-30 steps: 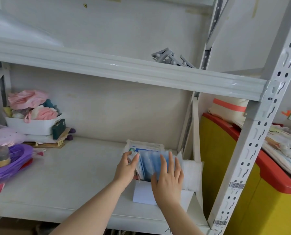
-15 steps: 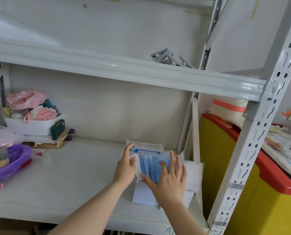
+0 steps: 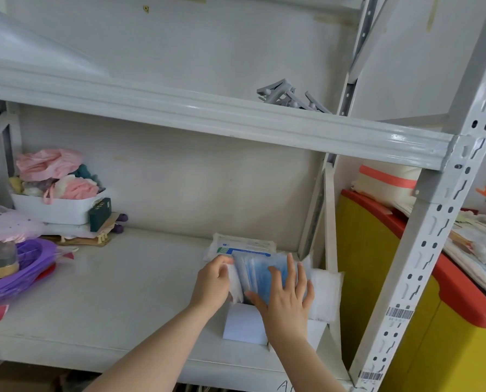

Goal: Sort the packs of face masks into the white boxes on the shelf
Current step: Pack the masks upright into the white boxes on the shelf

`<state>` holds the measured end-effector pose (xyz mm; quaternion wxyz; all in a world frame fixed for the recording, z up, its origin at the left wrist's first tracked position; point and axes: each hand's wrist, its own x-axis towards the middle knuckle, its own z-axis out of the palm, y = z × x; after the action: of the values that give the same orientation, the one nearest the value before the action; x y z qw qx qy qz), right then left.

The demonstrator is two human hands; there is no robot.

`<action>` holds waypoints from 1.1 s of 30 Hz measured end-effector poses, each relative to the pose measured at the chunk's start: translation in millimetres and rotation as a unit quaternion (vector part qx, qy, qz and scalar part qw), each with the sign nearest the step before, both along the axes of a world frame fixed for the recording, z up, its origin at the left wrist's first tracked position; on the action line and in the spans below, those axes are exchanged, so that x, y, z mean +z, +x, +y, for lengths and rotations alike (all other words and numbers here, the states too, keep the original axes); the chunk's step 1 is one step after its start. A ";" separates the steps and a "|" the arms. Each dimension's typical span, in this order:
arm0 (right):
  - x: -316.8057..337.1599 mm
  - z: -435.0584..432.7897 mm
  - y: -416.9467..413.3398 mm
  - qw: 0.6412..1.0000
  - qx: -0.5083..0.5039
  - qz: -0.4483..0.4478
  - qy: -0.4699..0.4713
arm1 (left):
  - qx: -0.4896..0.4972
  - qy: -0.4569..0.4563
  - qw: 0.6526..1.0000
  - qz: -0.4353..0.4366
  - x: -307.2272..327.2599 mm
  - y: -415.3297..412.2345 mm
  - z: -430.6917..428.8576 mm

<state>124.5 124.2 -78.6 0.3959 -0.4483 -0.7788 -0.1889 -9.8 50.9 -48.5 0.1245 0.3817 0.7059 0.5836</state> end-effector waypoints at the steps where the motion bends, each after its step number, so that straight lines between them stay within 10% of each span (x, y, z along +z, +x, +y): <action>1: -0.3 0.6 0.8 1.000 -0.002 -0.004 -0.004 | -0.007 0.007 1.000 -0.016 2.0 2.2 -1.7; 33: -1.4 6.5 12.1 0.996 0.029 -0.086 0.013 | 0.066 0.015 0.994 -0.085 -5.9 -0.6 5.4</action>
<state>136.6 130.6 -80.0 0.3386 -0.4022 -0.8202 -0.2255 -10.5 56.3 -54.4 0.1400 0.2848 0.7077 0.6312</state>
